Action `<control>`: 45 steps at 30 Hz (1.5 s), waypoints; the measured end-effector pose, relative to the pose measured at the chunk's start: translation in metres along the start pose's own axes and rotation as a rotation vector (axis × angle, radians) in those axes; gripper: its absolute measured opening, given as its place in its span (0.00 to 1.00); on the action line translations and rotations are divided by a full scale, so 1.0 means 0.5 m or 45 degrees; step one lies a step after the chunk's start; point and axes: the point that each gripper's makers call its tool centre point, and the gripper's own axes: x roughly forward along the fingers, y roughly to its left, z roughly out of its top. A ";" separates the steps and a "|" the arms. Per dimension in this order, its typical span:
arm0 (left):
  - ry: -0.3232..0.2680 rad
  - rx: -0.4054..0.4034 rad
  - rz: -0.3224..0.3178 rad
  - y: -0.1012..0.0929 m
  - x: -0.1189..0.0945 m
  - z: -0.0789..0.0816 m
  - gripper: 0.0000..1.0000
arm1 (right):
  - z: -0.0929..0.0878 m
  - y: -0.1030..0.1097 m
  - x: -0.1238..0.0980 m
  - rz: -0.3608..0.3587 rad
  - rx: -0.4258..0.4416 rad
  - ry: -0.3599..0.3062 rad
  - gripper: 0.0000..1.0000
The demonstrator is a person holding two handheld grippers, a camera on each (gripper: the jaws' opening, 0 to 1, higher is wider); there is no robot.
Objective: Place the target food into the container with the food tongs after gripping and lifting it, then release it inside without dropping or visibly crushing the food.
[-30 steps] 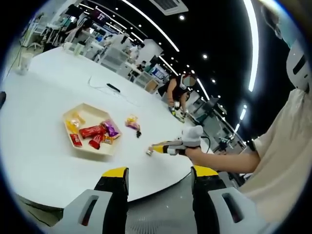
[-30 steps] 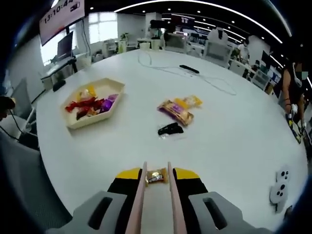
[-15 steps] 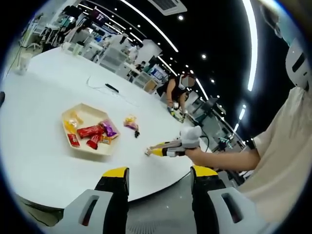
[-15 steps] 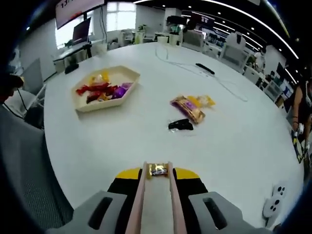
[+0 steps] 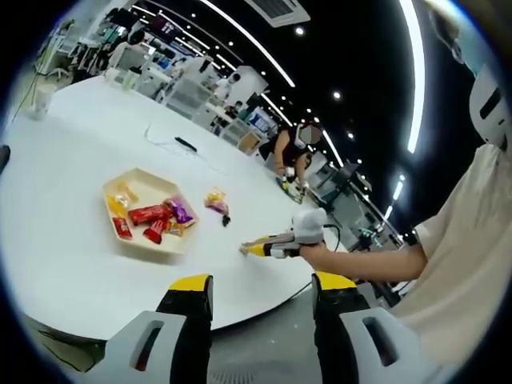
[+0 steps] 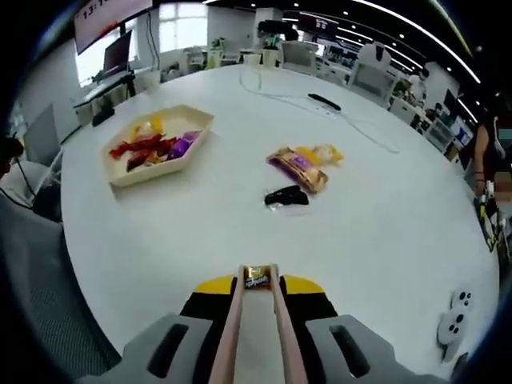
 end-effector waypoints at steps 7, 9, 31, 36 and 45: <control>-0.005 0.002 -0.003 0.001 -0.001 0.002 0.48 | 0.006 -0.006 -0.012 -0.007 0.083 -0.030 0.19; -0.009 0.003 -0.004 0.001 -0.002 0.004 0.48 | 0.015 -0.009 -0.023 -0.016 0.105 -0.051 0.19; -0.072 0.037 -0.031 -0.010 -0.019 0.025 0.48 | 0.131 0.047 -0.099 -0.030 0.062 -0.240 0.20; -0.084 0.052 -0.042 -0.017 -0.027 0.030 0.48 | 0.155 0.060 -0.105 -0.028 0.041 -0.278 0.20; -0.091 0.062 -0.042 -0.015 -0.049 0.029 0.48 | 0.202 0.110 -0.119 0.005 0.059 -0.352 0.20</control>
